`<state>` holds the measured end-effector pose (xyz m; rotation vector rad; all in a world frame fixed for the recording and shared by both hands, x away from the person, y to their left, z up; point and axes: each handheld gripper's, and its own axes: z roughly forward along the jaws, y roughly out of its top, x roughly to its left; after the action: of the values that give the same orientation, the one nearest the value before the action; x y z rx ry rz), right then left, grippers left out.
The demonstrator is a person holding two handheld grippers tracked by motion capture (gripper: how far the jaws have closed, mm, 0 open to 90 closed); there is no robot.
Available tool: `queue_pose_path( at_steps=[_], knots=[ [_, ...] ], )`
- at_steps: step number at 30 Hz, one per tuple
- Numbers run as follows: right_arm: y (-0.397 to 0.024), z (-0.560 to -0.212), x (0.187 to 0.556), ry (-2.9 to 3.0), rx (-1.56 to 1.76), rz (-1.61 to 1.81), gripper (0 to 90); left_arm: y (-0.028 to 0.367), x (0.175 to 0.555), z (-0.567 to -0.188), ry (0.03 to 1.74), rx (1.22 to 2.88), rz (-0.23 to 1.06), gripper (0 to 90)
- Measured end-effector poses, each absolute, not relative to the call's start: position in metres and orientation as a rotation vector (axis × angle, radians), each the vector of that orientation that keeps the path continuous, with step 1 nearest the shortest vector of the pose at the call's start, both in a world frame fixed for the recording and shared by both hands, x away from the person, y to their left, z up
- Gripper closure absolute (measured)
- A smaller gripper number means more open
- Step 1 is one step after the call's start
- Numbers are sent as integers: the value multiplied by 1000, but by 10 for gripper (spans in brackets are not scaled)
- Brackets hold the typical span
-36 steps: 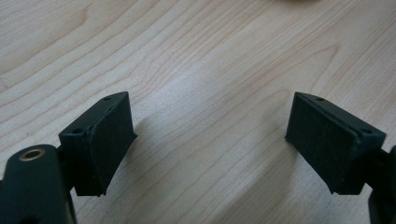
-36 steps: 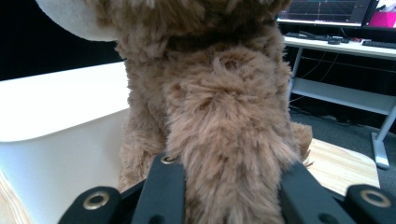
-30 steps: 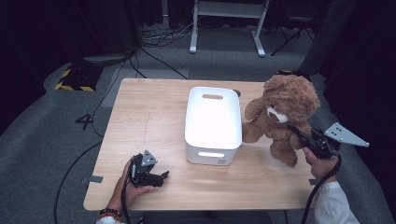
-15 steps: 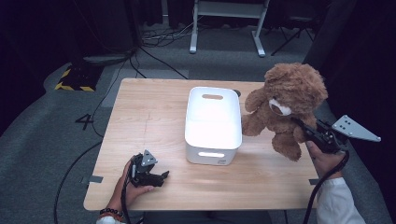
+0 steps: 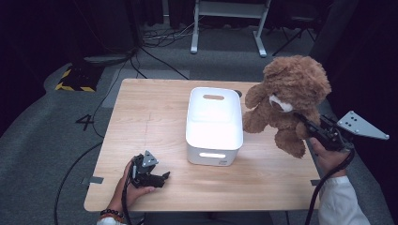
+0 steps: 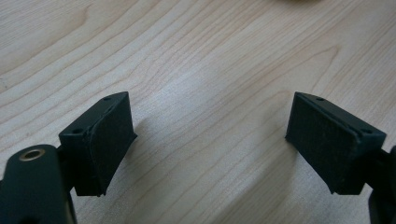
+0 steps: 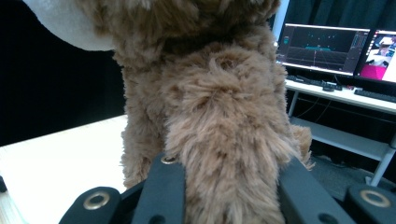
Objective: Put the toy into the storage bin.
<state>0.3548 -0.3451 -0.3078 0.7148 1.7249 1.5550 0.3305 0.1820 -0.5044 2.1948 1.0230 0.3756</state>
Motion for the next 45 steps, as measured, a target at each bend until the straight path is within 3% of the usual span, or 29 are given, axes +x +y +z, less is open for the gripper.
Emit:
queue_pose_path(
  at_steps=[12, 45],
  knots=[
    [-342, -285, 348, 1700, 673, 1593, 774, 182, 331, -504, 1028, 2193, 378, 150],
    [-257, -284, 368, 1824, 566, 1657, 772, 182, 331, -504, 1026, 2194, 379, 150]
  ],
)
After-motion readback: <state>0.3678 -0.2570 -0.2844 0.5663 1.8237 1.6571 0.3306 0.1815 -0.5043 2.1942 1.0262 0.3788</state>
